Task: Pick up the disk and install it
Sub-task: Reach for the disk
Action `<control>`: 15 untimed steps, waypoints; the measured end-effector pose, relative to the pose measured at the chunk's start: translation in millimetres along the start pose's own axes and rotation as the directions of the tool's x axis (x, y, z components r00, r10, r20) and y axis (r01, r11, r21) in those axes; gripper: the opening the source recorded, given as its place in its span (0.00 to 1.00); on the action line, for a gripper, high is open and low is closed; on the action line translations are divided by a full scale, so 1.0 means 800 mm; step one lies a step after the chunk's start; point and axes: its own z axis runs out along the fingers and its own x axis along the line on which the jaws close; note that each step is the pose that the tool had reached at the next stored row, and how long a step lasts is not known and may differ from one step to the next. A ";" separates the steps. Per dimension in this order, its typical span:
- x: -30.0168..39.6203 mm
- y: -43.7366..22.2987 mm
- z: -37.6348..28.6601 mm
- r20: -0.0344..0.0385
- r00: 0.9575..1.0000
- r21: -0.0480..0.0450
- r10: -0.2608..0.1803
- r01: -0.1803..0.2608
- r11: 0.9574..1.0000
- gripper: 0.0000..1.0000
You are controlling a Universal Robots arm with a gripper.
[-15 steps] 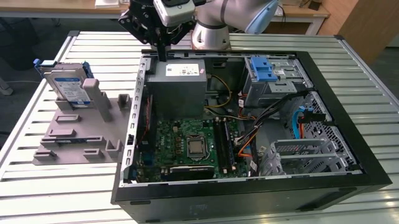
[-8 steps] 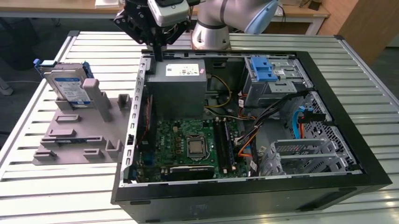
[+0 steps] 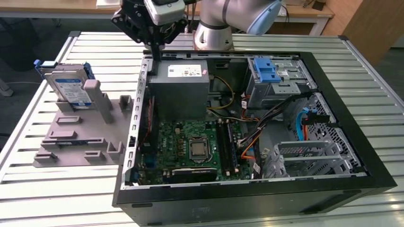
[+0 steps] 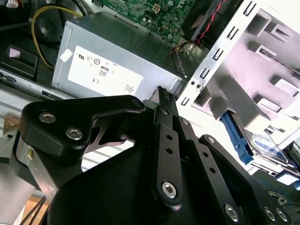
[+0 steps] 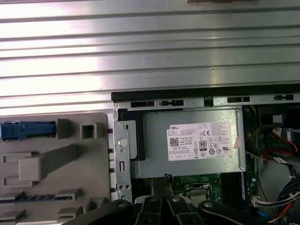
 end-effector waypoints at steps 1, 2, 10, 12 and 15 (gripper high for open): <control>0.0011 0.0012 0.0002 0.000 1.000 0.000 0.000 0.000 1.000 0.11; 0.0023 0.0023 0.0005 0.000 1.000 0.000 0.000 0.000 1.000 0.11; 0.0160 0.0083 0.0018 0.000 1.000 0.000 0.000 0.000 1.000 0.11; 0.0196 0.0093 0.0020 0.000 1.000 0.000 0.000 0.000 1.000 0.11; 0.0222 0.0104 0.0023 0.000 1.000 0.000 0.000 0.000 1.000 0.11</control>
